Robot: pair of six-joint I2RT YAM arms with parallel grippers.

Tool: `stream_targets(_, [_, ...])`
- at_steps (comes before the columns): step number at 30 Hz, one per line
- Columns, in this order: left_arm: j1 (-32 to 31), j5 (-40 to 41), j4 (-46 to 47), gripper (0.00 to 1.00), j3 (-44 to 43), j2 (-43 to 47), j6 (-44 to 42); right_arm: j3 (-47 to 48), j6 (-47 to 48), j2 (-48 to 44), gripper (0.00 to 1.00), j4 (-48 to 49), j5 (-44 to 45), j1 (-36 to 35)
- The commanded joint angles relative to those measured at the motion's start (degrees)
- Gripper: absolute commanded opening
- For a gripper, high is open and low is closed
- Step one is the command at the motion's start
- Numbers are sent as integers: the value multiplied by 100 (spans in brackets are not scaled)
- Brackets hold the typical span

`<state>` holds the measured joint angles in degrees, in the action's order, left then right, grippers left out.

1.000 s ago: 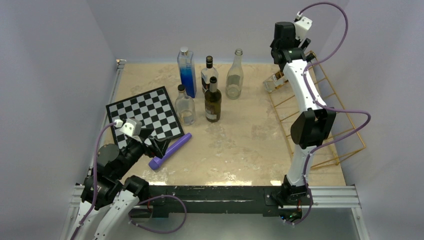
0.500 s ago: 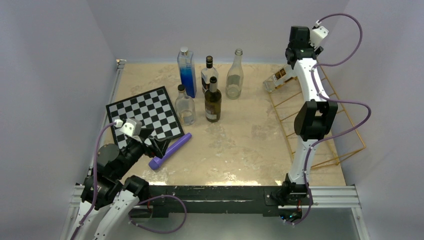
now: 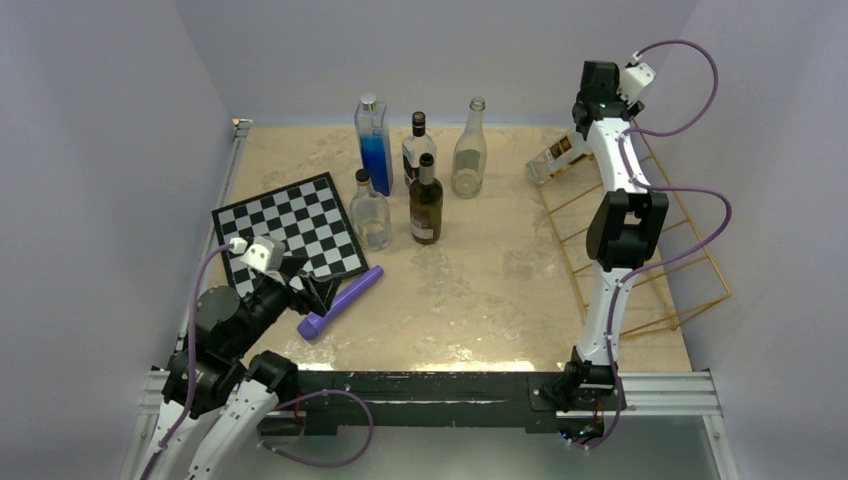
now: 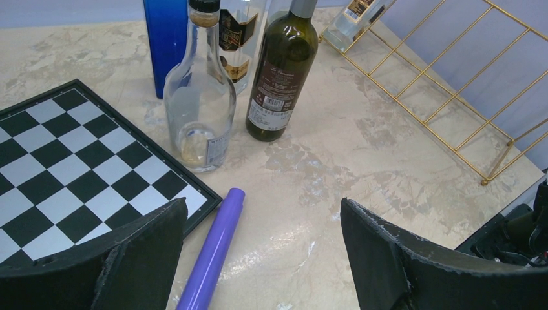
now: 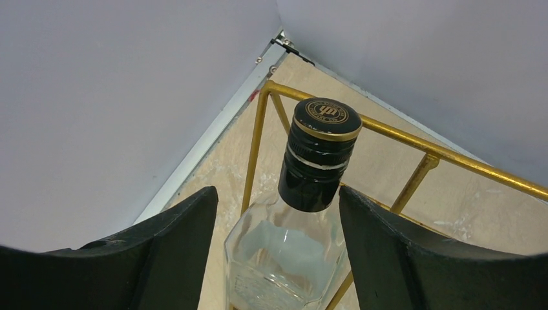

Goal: Take the wine bottle off the wine rack

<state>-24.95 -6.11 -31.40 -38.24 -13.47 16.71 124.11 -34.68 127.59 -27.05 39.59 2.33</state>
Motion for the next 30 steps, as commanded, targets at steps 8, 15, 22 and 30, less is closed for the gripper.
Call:
stream_targets(8, [-34,164,108,92,-132,-137,-133,-53,-706,-73,68,250,148,184])
stream_targets(15, [-29,220,101,92,-140,-168,-142,-329,-560,-142,53,691,1,198])
stream_targets(22, [-30,211,108,92,-137,-162,-142,-746,-290,-369,35,1255,-43,198])
stream_targets(30, [-32,181,101,92,-140,-146,-133,-1371,372,-922,10,2353,-295,82])
